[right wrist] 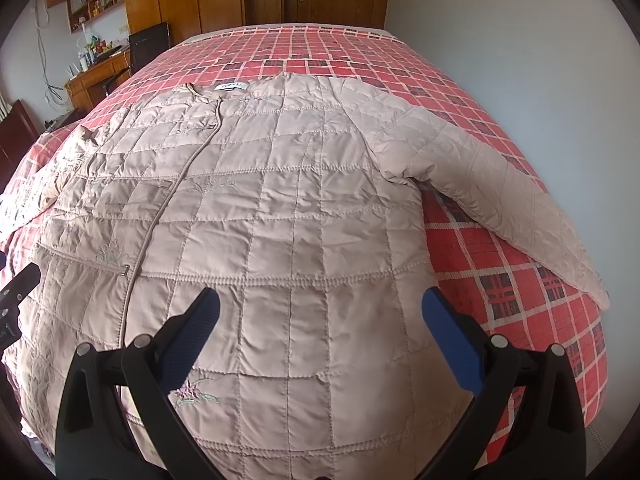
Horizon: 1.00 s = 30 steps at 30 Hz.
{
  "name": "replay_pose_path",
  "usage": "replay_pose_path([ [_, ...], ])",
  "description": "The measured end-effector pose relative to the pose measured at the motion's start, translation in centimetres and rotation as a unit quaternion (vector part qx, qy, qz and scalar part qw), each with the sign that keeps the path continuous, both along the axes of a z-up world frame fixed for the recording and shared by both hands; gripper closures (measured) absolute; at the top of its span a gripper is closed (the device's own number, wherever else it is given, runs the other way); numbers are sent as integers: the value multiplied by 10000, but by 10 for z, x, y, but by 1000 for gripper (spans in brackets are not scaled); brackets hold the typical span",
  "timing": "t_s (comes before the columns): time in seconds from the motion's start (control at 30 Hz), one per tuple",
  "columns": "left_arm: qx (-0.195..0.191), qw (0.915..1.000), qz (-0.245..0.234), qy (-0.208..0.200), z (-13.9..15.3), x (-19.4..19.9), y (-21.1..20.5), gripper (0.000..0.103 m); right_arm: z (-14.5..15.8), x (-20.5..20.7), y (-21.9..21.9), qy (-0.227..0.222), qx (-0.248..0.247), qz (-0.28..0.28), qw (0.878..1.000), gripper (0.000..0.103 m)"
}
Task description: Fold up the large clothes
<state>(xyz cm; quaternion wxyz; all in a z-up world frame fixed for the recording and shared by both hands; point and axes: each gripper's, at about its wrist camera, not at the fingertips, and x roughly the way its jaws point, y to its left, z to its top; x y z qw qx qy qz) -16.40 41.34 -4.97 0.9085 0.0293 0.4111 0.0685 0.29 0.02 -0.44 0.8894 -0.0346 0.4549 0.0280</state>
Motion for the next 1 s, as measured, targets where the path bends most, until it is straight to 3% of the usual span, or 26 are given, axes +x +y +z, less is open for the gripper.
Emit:
replay_pose_path([
  [1.0,28,10000,9,-26,2,1,-2,4,-1,1,1,-4,-24,22,10000,3],
])
